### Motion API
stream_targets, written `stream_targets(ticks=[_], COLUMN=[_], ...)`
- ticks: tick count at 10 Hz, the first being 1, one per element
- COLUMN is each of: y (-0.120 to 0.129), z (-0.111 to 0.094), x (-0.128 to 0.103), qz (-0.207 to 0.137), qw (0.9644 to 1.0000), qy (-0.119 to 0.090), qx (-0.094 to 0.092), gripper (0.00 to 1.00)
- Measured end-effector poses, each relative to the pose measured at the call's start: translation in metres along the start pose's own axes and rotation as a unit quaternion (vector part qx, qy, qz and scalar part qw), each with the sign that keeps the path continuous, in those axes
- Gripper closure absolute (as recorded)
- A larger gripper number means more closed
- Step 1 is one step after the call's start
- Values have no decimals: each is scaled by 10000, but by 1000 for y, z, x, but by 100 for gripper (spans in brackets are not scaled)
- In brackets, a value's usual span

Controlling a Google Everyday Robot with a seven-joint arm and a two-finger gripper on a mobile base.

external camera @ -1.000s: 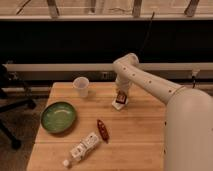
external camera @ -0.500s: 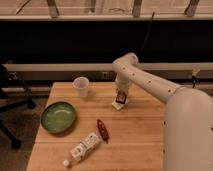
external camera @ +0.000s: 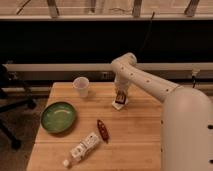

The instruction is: Place the eraser on the white sponge

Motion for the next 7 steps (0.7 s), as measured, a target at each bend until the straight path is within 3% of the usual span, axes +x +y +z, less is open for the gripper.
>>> stream_targets(ticks=[3, 4, 7], y=[-1, -2, -1], z=[1, 1, 0], x=[-1, -2, -3], qz=[-26, -40, -74], qw=[10000, 9999, 9998], qy=[-76, -113, -171], qx=[20, 46, 109], gripper=[25, 20, 20])
